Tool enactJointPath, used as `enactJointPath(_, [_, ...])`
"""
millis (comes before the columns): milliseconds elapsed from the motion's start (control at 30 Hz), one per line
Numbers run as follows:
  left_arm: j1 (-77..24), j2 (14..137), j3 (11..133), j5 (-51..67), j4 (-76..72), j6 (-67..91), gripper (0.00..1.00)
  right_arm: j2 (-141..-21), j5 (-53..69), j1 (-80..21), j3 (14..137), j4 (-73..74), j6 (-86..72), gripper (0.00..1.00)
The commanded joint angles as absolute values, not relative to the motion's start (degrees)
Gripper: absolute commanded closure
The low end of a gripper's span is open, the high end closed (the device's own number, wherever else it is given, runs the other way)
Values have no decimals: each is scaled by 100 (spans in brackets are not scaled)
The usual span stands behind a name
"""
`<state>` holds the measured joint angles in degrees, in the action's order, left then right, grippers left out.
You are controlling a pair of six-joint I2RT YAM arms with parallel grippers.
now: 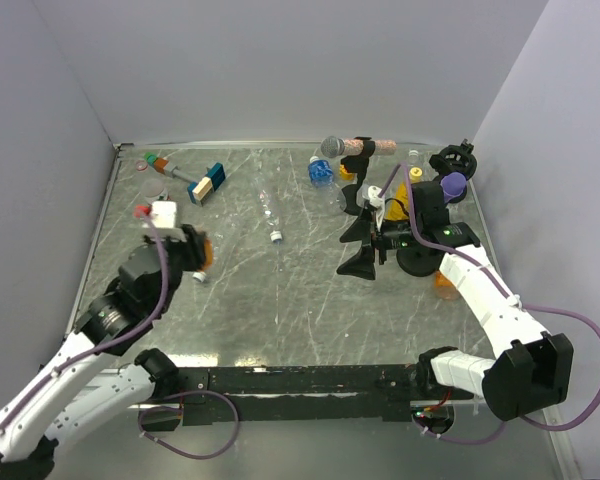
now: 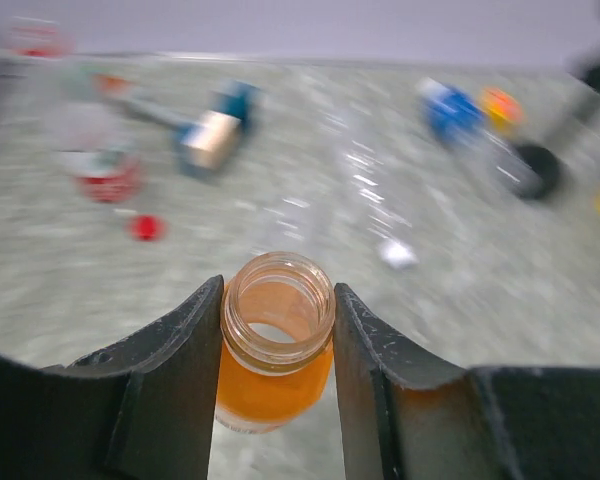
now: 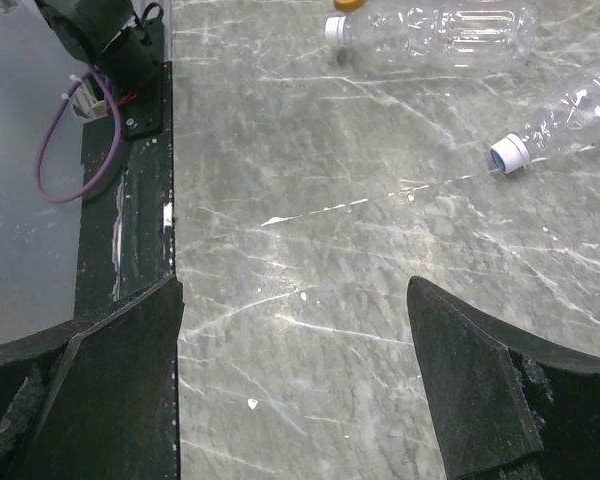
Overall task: Unscrew the bottle caps
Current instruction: Place the bottle without the bottle cap at the corner of the board.
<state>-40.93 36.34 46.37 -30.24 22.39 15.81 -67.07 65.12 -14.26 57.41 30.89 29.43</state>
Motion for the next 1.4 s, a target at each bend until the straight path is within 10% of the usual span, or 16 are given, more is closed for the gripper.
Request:
enactJointPath(0, [-3228, 3472, 4378, -3999, 1576, 977, 99, -6548, 6548, -1398, 5748, 2944, 2971, 1])
enactJointPath(567, [1326, 5464, 2725, -178, -2696, 1054, 97, -6513, 6688, -1345, 5687, 2909, 2936, 1])
enactJointPath(1133, [1600, 7620, 3014, 448, -3815, 1274, 92, -6767, 6636, -1283, 5704, 3006, 3032, 1])
enactJointPath(1367, [1582, 7550, 3050, 308, -3534, 1283, 53, -6882, 6636, -1283, 5766, 3103, 3094, 1])
